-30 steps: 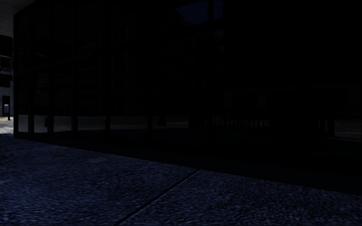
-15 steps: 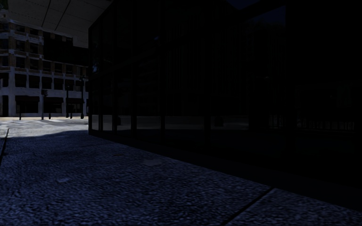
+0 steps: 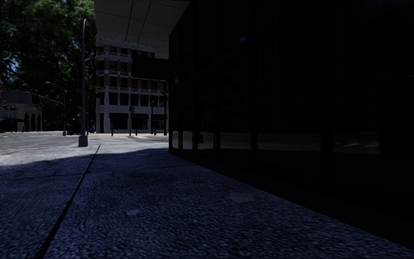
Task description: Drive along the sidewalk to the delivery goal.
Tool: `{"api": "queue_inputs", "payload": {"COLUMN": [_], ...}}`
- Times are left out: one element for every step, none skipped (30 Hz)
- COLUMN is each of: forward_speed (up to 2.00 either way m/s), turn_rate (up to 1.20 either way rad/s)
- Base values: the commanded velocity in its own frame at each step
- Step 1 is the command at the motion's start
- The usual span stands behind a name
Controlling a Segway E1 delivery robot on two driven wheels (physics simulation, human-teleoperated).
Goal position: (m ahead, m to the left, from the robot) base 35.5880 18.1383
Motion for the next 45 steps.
{"api": "queue_inputs", "payload": {"forward_speed": [0.94, 0.94, 0.94, 0.94, 0.94, 0.94, 0.94, 0.94, 0.94, 0.94, 0.94, 0.94, 0.94, 0.94, 0.94, 0.94, 0.95, 0.95, 1.57, 2.0, 2.0, 2.0, 2.0, 2.0, 2.0, 2.0, 2.0, 2.0, 2.0, 2.0, 2.0, 2.0, 2.0, 2.0, 2.0, 2.0, 2.0, 2.0, 2.0, 2.0, 2.0, 2.0, 2.0, 2.0, 2.0], "turn_rate": [0.7, 0.7, 0.7, 0.7, 0.7, 0.7, 0.7, 0.7, 0.7, 0.7, 0.7, 0.7, 0.7, 0.7, 0.7, 0.7, 0.67, 0.67, 0.28, 0.0, 0.0, 0.0, 0.0, 0.0, 0.0, 0.0, 0.0, 0.0, 0.0, 0.0, 0.0, 0.0, 0.0, 0.0, 0.0, 0.0, 0.0, 0.0, 0.0, 0.0, 0.0, 0.0, 0.0, 0.0, 0.0]}}
